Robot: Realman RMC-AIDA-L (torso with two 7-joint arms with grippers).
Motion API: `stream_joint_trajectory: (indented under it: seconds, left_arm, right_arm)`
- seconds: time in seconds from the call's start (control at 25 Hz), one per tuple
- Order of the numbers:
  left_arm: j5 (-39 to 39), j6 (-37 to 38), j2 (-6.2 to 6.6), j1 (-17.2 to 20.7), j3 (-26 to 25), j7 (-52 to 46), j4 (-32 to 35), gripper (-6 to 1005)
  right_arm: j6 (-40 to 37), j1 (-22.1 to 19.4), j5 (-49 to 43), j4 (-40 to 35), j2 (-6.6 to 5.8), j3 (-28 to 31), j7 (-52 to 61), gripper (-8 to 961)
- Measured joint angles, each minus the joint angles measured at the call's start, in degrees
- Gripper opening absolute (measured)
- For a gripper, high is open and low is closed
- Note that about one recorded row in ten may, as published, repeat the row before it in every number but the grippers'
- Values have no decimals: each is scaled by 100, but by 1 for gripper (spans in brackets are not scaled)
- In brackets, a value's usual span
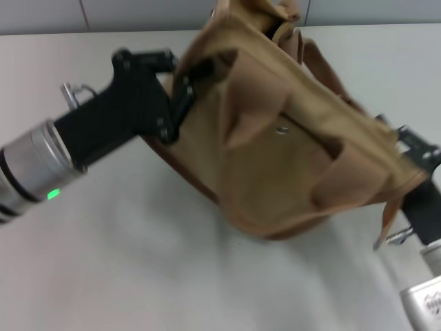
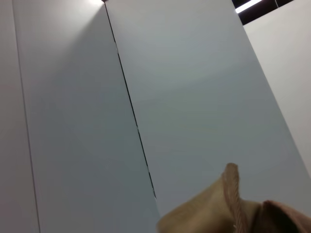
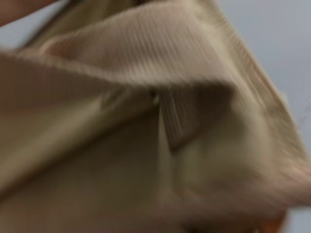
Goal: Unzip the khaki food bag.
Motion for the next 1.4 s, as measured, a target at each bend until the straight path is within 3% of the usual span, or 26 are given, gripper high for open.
stream_joint_trajectory:
  seconds: [0.16, 0.48, 0.72, 1.08, 1.4]
  left_arm:
    - [16, 11, 0, 221, 219, 218, -205, 109]
    - [25, -169, 0, 809, 648, 719, -690, 116]
    - [17, -361, 0, 911, 747, 1011, -1001, 122]
    - [16, -445, 0, 870, 633, 856, -1108, 131]
    - [-24, -227, 32, 1077, 372, 856, -912, 443]
  right_arm:
    - [-180, 148, -5, -19, -17, 380, -70, 256]
    - [-112, 969, -28, -544, -24, 788, 213, 186]
    - [8, 1454, -32, -1010, -25, 833, 1080, 183]
    - [-191, 1330, -42, -1055, -4, 1016, 1120, 202]
    - [-1166, 729, -9, -1029, 4, 1136, 1545, 448]
